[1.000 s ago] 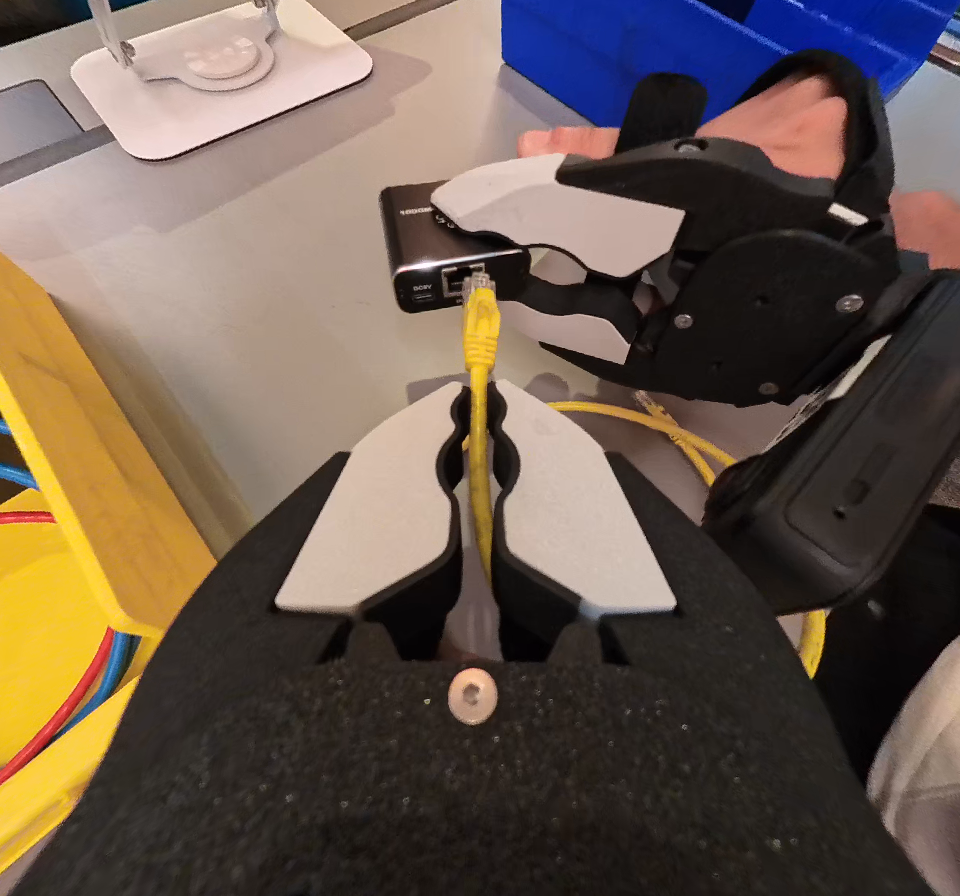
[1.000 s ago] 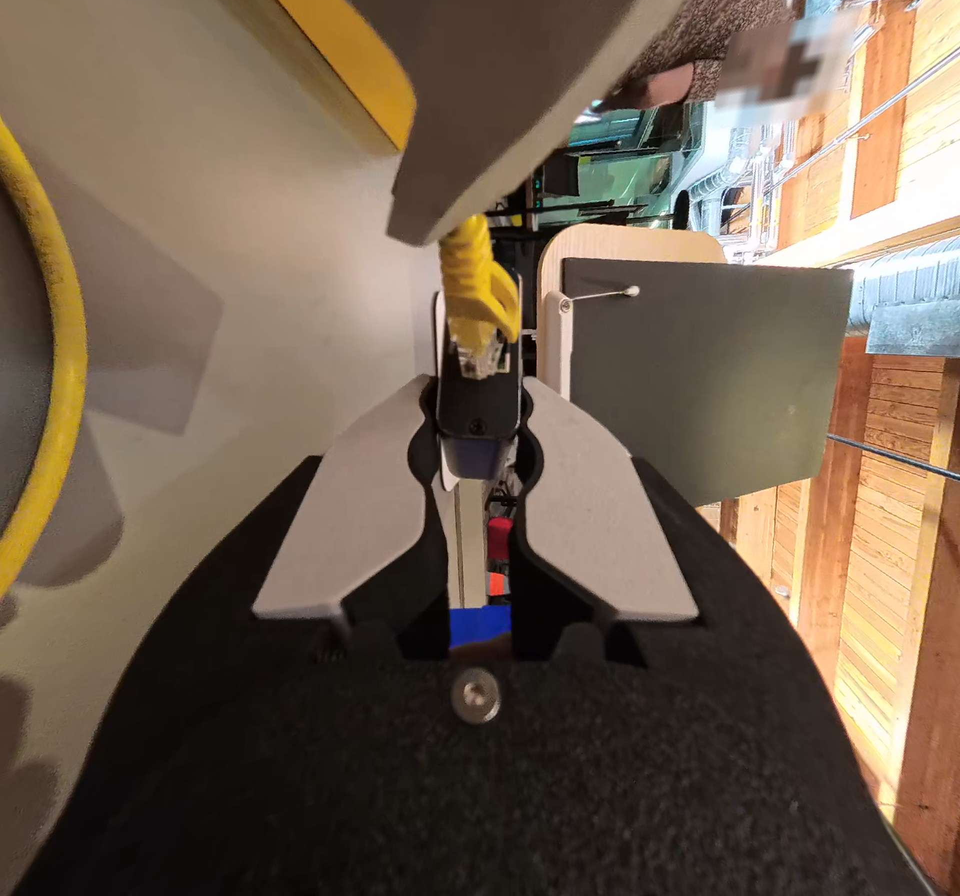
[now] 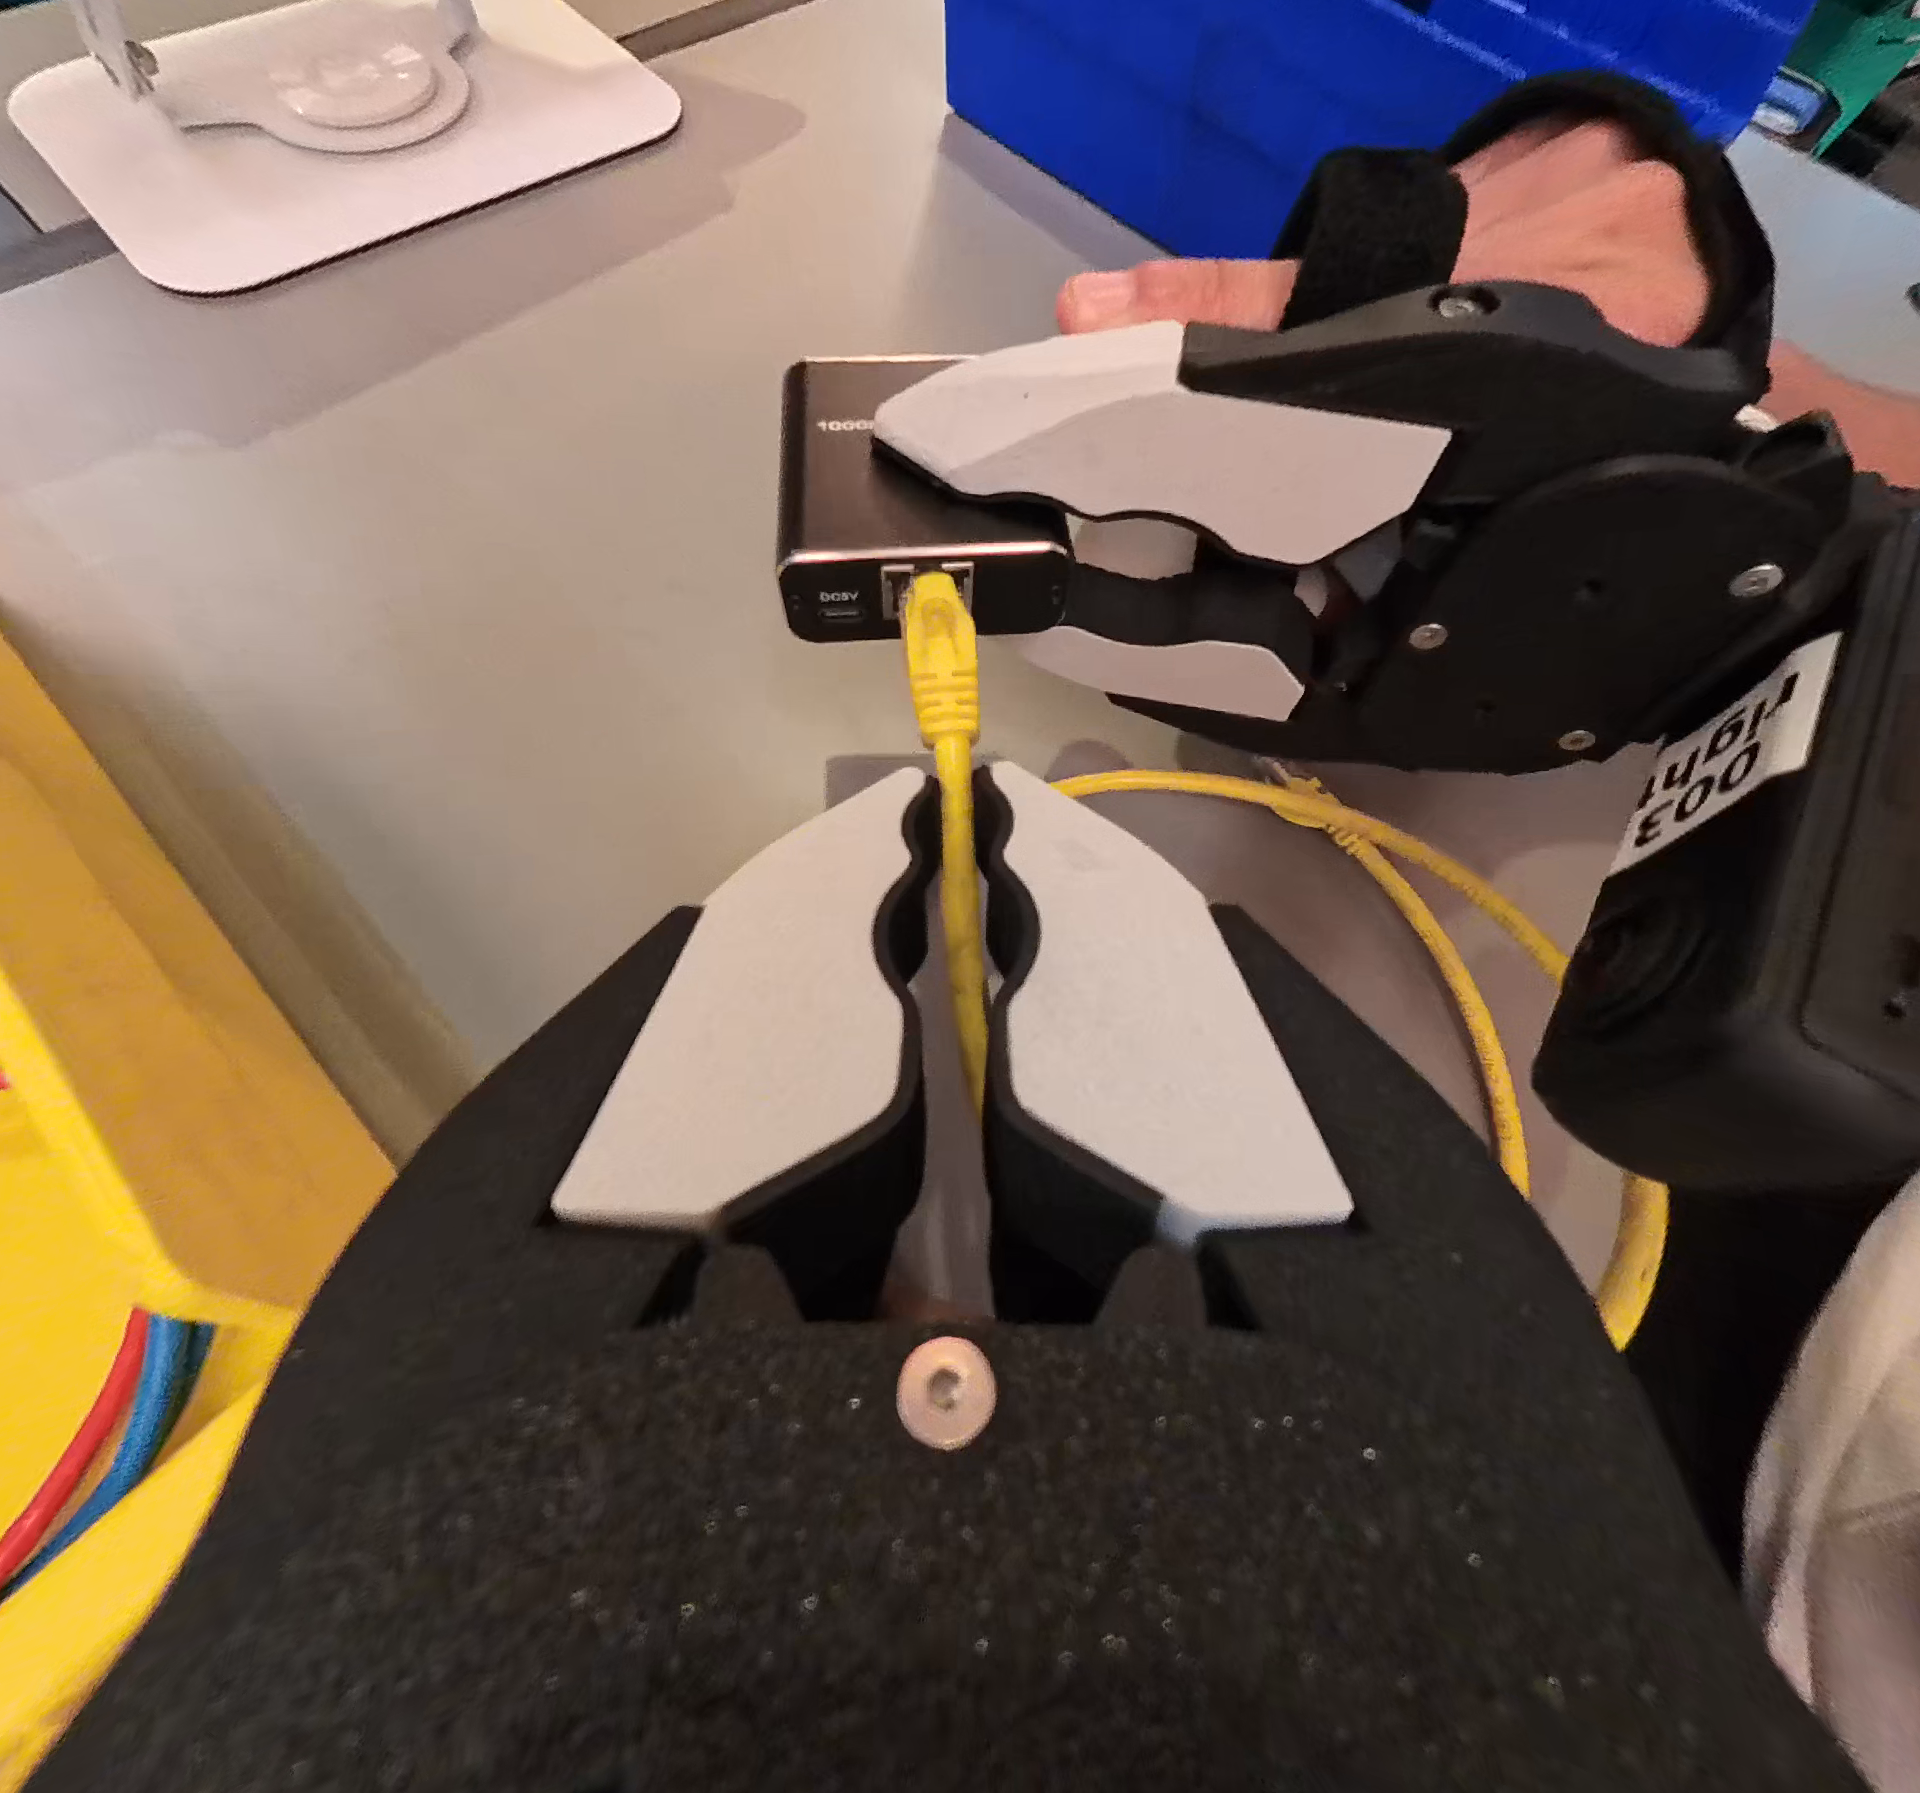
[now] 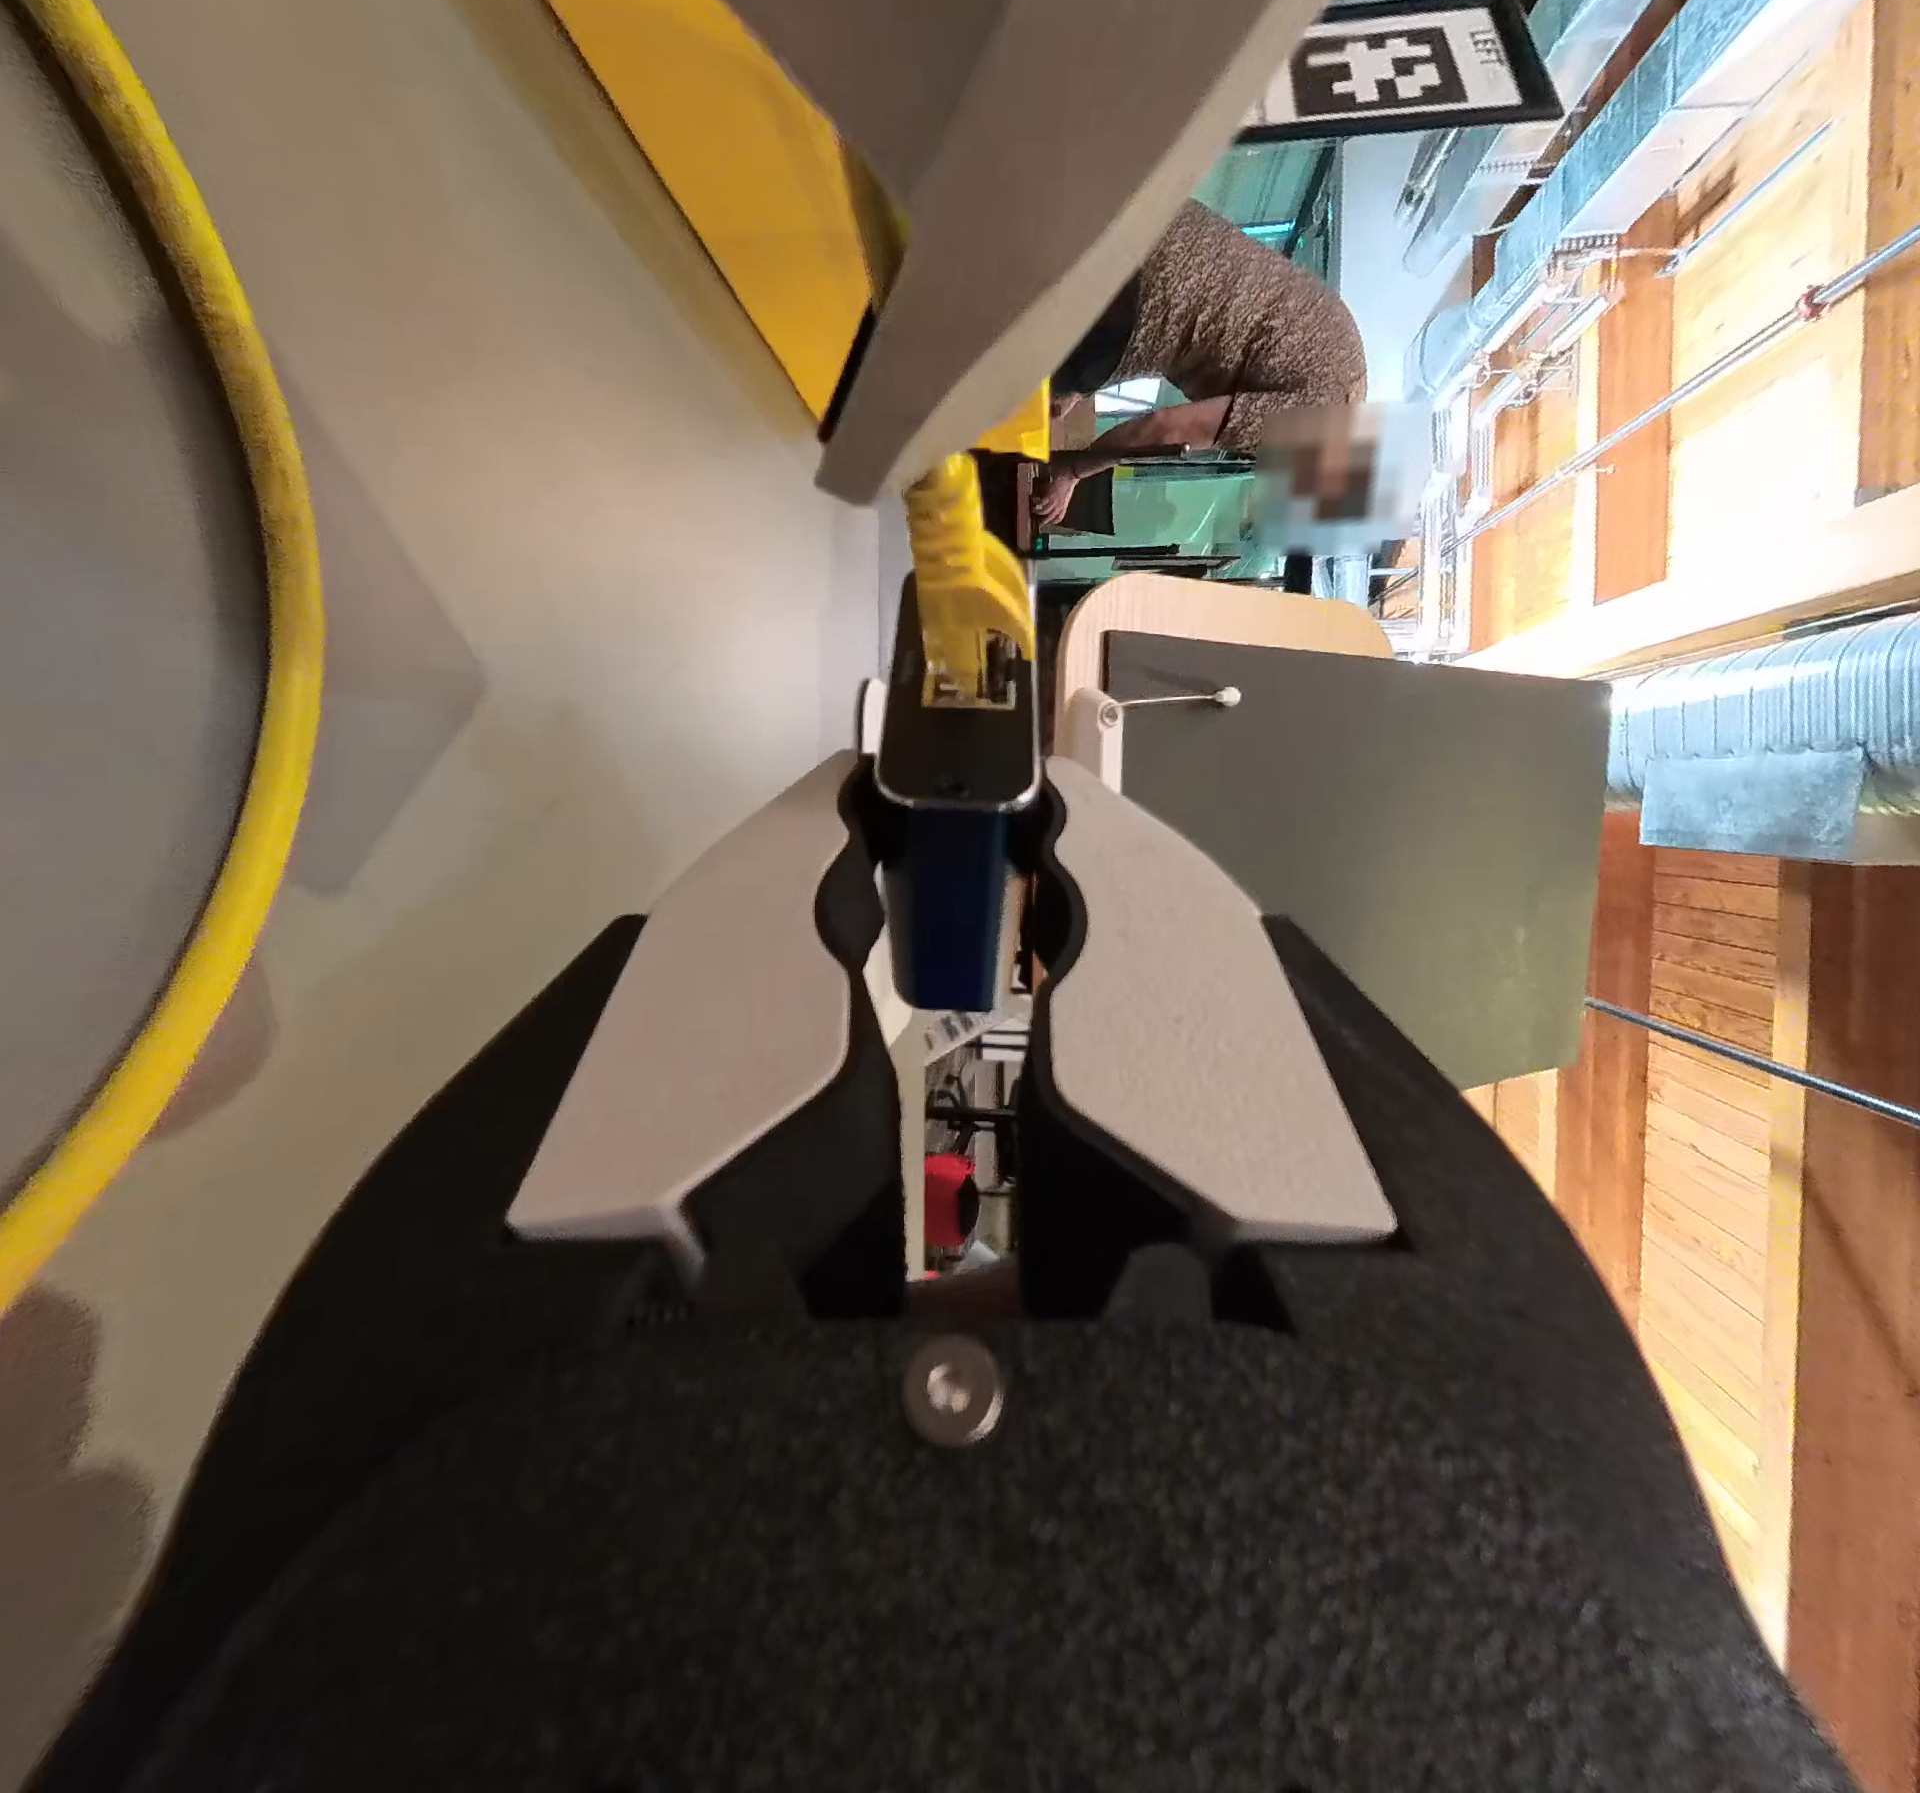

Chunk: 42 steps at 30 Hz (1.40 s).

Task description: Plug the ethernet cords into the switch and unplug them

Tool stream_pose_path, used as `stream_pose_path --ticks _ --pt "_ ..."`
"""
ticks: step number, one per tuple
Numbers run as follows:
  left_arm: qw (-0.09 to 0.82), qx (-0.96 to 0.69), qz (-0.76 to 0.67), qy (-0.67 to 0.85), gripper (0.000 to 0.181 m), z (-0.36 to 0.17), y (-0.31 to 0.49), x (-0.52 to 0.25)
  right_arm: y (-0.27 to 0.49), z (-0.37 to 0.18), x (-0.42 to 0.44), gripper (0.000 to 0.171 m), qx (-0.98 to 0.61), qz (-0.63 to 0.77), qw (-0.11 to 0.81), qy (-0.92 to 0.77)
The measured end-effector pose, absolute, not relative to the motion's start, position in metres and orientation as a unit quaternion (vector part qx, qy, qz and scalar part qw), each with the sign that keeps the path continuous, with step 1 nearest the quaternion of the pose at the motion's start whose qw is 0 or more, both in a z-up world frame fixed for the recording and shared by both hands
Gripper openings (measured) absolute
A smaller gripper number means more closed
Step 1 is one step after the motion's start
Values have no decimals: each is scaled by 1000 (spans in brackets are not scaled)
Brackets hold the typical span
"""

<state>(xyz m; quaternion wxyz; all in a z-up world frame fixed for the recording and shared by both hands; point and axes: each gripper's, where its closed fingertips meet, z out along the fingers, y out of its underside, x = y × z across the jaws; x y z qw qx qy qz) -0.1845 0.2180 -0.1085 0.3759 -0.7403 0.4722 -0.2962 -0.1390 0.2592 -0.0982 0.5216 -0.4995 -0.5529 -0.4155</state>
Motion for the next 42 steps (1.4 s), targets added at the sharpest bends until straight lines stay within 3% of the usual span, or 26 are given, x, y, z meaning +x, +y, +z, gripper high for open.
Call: stream_pose_path --ticks 16,20,24,30,34,42 --pt "391 -738 -295 465 5 -116 219 -182 258 -111 -141 25 -489 -390 523 -579" --pt "397 -731 -285 476 5 -114 222 -186 253 -114 -143 26 -537 -305 526 -585" --pt "394 -724 -335 456 5 -102 224 -192 237 -104 -140 53 -628 -133 541 -542" --pt "278 -646 -558 442 5 -57 187 -199 202 -55 -132 69 -643 85 610 -454" --pt "183 -562 -688 422 5 -27 160 -201 172 -37 -143 66 -608 127 616 -485" --pt "112 -443 -754 473 4 12 142 -184 146 33 -138 80 -557 209 672 -441"
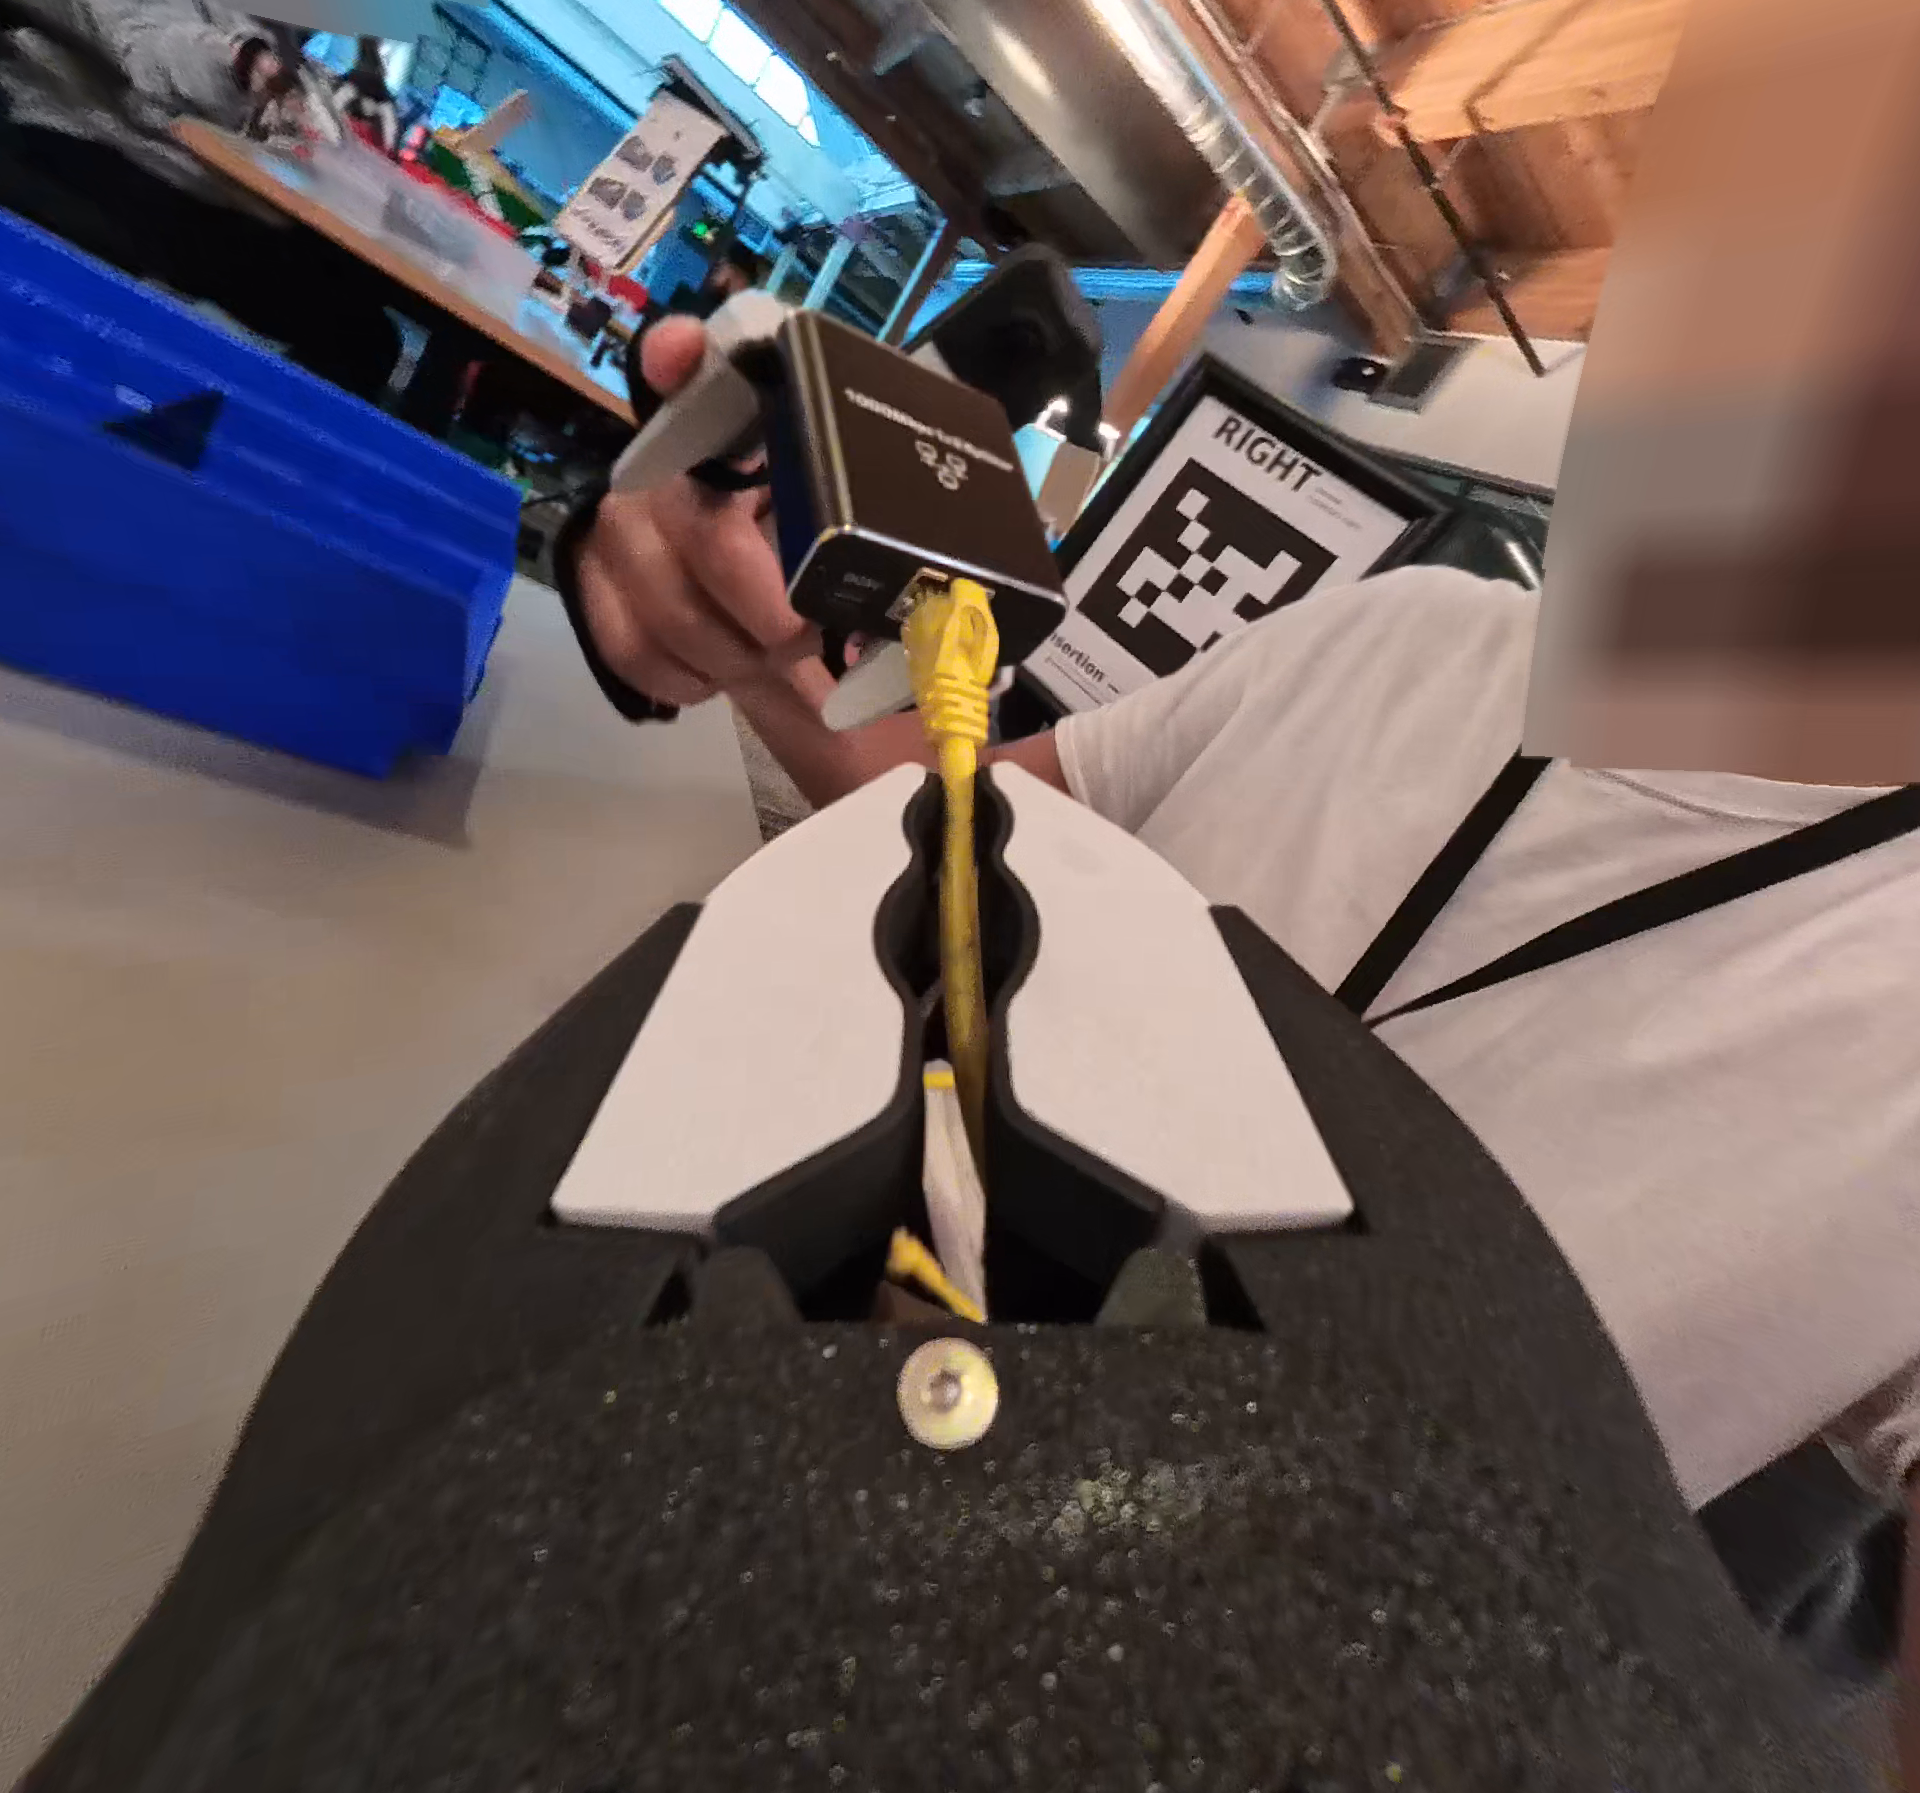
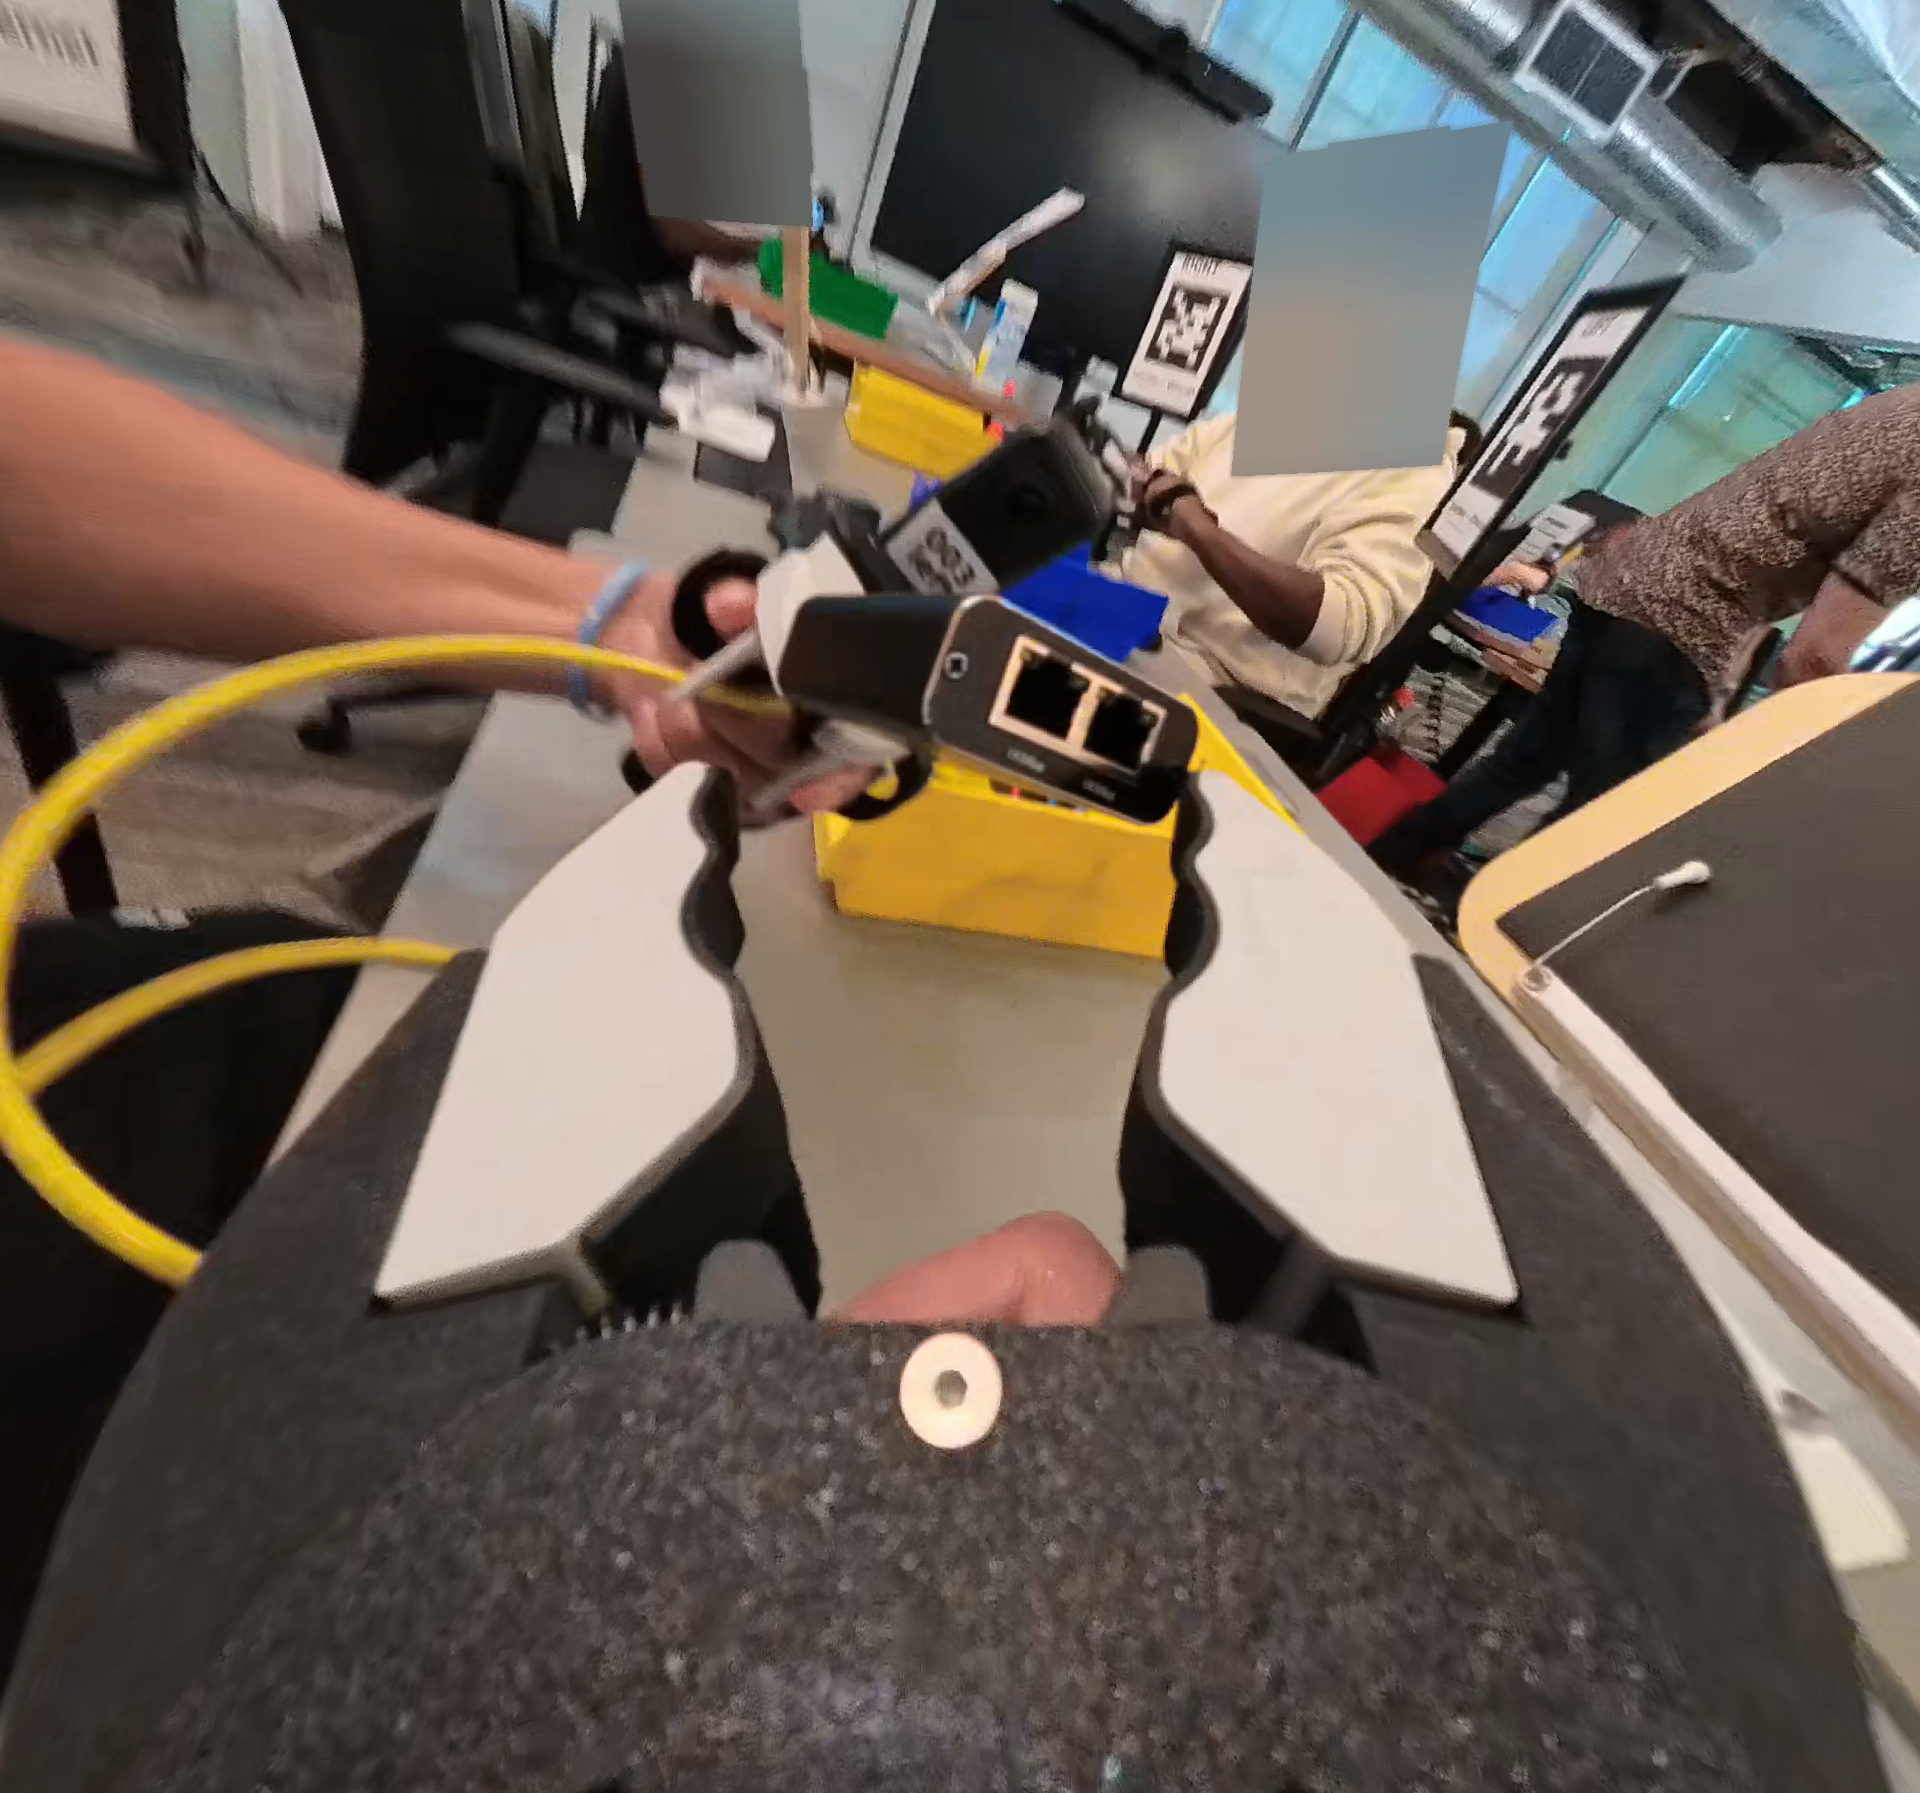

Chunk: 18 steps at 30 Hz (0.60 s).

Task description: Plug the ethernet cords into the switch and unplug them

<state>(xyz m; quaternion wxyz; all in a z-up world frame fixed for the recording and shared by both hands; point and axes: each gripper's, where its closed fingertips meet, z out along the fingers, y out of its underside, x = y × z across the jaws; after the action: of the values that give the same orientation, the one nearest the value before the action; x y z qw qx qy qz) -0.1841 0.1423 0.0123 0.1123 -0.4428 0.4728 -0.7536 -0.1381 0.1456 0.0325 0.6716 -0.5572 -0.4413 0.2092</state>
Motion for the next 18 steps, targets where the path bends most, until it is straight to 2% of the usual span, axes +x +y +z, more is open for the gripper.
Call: stream_pose_path --ticks 3,6,11,14,18 --pt "121 -408 -758 494 4 37 154 -166 144 59 -122 82 -544 306 685 -377" --pt "154 -387 -739 530 5 67 177 -141 150 74 -105 82 -538 345 697 -325" --pt "190 -362 -707 577 5 139 219 -110 165 79 -82 77 -558 299 722 -278" --pt "194 -357 -685 606 5 156 226 -95 179 75 -66 77 -584 257 729 -249" --pt "214 -343 -674 618 5 183 228 -82 181 77 -54 74 -584 269 730 -231"
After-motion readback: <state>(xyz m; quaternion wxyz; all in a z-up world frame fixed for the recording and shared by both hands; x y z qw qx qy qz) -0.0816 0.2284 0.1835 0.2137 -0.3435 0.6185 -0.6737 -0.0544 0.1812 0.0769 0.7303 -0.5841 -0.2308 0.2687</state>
